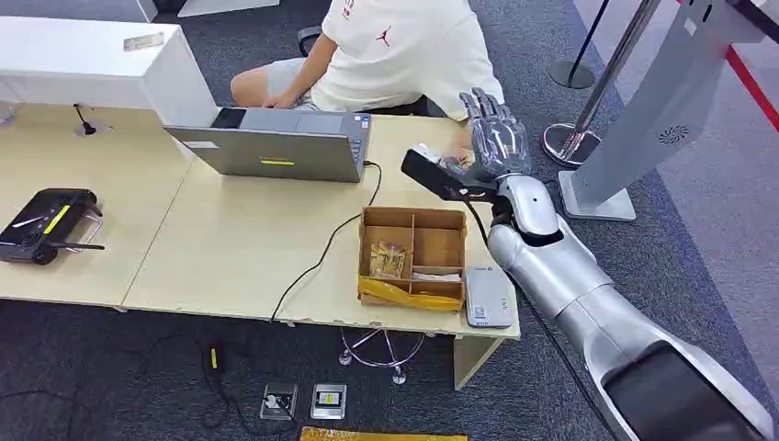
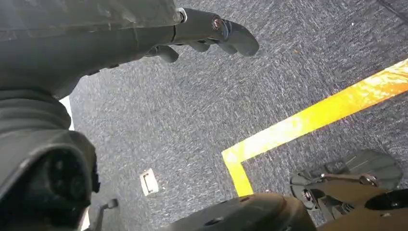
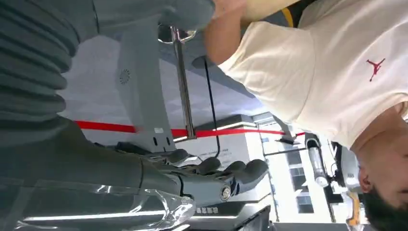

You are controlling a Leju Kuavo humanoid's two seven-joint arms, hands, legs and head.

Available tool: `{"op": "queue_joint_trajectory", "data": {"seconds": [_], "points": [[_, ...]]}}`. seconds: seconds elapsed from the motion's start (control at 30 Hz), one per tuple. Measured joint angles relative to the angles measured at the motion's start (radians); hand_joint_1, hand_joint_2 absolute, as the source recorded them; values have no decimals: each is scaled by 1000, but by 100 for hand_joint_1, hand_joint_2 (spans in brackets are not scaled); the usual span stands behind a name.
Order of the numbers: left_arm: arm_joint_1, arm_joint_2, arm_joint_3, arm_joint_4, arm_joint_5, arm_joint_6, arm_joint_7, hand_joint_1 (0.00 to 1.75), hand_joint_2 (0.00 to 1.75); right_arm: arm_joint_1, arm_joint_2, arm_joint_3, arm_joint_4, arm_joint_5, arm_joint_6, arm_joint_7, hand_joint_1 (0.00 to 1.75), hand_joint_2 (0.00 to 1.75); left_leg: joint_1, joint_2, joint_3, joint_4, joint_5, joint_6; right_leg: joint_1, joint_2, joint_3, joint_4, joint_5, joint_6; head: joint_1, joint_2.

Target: Pass the card to the sensor for recognition and then transmit it.

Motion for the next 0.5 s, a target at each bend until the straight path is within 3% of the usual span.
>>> {"op": "queue_joint_trajectory", "data": {"seconds": [0.17, 0.33, 0.5], "points": [[2, 0, 0, 0, 8, 4, 0, 0, 0, -6, -6, 10, -5, -1, -35, 21, 0, 175, 0, 1, 0, 0, 0, 0, 0, 0, 0, 0, 0, 0, 0, 0], [4, 0, 0, 0, 21, 13, -3, 0, 0, 13, -48, 12, -77, 49, -103, 53, 0, 175, 0, 1, 1, 0, 0, 0, 0, 0, 0, 0, 0, 0, 0, 0], [7, -2, 1, 0, 53, 25, -3, 0, 0, 114, -129, -35, -239, 258, -249, 121, 0, 175, 0, 1, 3, 1, 0, 0, 0, 0, 1, -1, 0, 0, 0, 0]]}}
